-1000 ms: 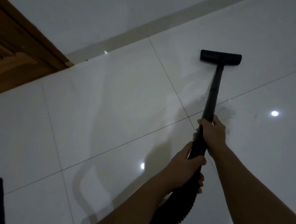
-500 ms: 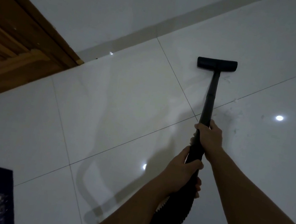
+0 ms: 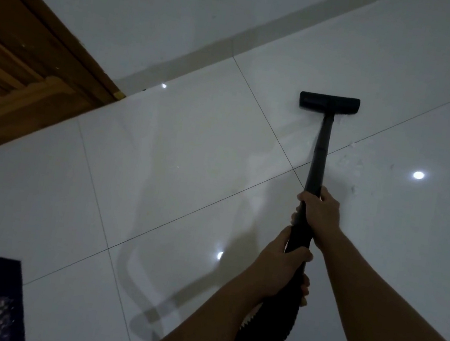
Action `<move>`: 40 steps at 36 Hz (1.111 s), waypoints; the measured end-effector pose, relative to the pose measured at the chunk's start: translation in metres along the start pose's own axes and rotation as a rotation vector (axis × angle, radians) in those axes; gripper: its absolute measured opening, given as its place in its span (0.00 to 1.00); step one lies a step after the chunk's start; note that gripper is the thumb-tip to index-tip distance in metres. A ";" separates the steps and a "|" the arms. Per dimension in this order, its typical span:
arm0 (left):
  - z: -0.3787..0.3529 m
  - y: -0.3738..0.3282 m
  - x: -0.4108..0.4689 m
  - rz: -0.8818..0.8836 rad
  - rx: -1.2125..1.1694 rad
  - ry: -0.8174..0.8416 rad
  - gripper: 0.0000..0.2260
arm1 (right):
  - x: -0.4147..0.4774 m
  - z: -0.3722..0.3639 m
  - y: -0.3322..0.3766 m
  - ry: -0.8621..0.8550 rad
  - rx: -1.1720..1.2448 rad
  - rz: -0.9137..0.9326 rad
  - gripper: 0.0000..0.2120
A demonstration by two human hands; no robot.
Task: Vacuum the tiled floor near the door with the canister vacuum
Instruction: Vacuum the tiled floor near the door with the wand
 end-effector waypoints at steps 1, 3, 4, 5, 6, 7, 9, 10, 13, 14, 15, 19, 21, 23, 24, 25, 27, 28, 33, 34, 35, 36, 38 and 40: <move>-0.001 0.001 -0.002 0.000 0.010 0.005 0.21 | -0.001 0.003 -0.001 -0.003 0.007 -0.005 0.17; -0.004 0.004 -0.004 0.003 0.028 0.011 0.21 | -0.003 0.008 -0.005 -0.011 0.024 -0.017 0.17; -0.005 0.006 -0.006 0.004 0.039 0.014 0.21 | -0.005 0.011 -0.006 -0.017 0.035 -0.023 0.17; -0.007 0.007 -0.007 0.006 0.055 0.017 0.21 | -0.007 0.014 -0.008 -0.021 0.046 -0.029 0.17; -0.008 0.009 -0.008 0.007 0.075 0.020 0.22 | -0.008 0.017 -0.010 -0.024 0.056 -0.034 0.17; -0.009 0.010 -0.009 0.009 0.091 0.023 0.22 | -0.011 0.020 -0.011 -0.024 0.066 -0.038 0.17; -0.011 0.013 -0.012 0.016 0.106 0.031 0.22 | -0.014 0.025 -0.014 -0.027 0.082 -0.046 0.17; -0.012 0.014 -0.013 0.019 0.112 0.035 0.22 | -0.016 0.027 -0.016 -0.030 0.085 -0.047 0.17; -0.015 0.016 -0.018 0.026 0.121 0.046 0.22 | -0.019 0.032 -0.021 -0.045 0.080 -0.047 0.17; -0.015 0.017 -0.019 0.027 0.123 0.048 0.22 | -0.020 0.034 -0.023 -0.048 0.079 -0.048 0.17; -0.016 0.018 -0.021 0.026 0.125 0.048 0.22 | -0.022 0.035 -0.025 -0.051 0.080 -0.049 0.17; -0.015 0.023 -0.028 0.025 0.133 0.043 0.21 | -0.030 0.035 -0.030 -0.051 0.100 -0.057 0.15; -0.014 0.026 -0.031 0.024 0.140 0.038 0.21 | -0.036 0.034 -0.030 -0.047 0.104 -0.061 0.14; -0.011 0.028 -0.035 0.021 0.142 0.030 0.21 | -0.040 0.032 -0.030 -0.041 0.111 -0.066 0.15; -0.010 0.029 -0.036 0.017 0.138 0.025 0.21 | -0.042 0.030 -0.030 -0.038 0.111 -0.069 0.15; -0.008 0.029 -0.038 0.015 0.131 0.020 0.20 | -0.044 0.028 -0.030 -0.035 0.107 -0.071 0.15; -0.005 0.030 -0.041 0.015 0.104 0.011 0.20 | -0.047 0.024 -0.031 -0.026 0.097 -0.075 0.15; -0.003 0.031 -0.042 0.014 0.090 0.006 0.20 | -0.049 0.022 -0.031 -0.020 0.093 -0.077 0.15; 0.008 0.035 -0.055 -0.005 0.083 -0.019 0.20 | -0.057 0.007 -0.036 0.013 0.065 -0.082 0.16; 0.011 0.036 -0.057 -0.008 0.085 -0.025 0.20 | -0.059 0.003 -0.038 0.015 0.049 -0.079 0.16; 0.014 0.037 -0.060 -0.010 0.085 -0.032 0.20 | -0.061 0.000 -0.040 0.017 0.036 -0.075 0.17; 0.017 0.038 -0.062 -0.010 0.081 -0.039 0.20 | -0.063 -0.003 -0.042 0.019 0.025 -0.071 0.18; 0.023 0.041 -0.067 -0.005 0.064 -0.049 0.20 | -0.068 -0.010 -0.045 0.025 0.009 -0.070 0.19; 0.030 0.043 -0.073 -0.001 0.042 -0.057 0.20 | -0.073 -0.018 -0.048 0.033 0.002 -0.068 0.20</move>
Point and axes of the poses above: each hand's wrist, its own x-axis towards the middle knuckle, its own z-axis out of the back of the hand, y = z × x, the point moved 2 cm from there along x, towards the middle knuckle, and after that the axes turned 8 degrees about -y, right-handed, at the moved point
